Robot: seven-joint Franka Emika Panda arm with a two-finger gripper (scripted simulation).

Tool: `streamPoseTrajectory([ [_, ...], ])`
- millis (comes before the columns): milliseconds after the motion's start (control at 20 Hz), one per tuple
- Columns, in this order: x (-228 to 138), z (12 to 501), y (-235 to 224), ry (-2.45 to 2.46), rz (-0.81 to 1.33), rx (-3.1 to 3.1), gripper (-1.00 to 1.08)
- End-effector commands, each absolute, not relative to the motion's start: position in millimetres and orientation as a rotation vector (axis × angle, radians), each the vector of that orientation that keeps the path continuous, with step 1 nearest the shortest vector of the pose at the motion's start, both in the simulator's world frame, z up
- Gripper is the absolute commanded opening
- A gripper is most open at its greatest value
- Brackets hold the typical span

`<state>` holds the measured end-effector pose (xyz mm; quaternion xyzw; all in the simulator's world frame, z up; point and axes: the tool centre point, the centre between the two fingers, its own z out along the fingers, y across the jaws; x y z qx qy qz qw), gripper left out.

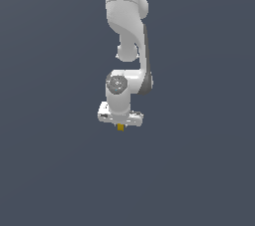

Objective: Pick up the object and move it to a goal position.

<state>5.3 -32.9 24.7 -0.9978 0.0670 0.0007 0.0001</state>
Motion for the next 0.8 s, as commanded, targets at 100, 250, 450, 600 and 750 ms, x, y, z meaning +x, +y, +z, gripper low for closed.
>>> streamPoseTrajectory([
  [100, 12.9, 35.4, -49.1, 0.212, 0.0, -3.134, -1.0],
  [250, 20.7, 46.3, -65.8, 0.212, 0.0, -3.134, -1.0],
  [450, 33.7, 63.9, -92.7, 0.212, 0.0, -3.134, -1.0],
  [600, 44.7, 78.5, -115.0, 0.212, 0.0, -3.134, -1.0],
  [750, 56.3, 93.3, -137.6, 0.212, 0.0, -3.134, -1.0],
])
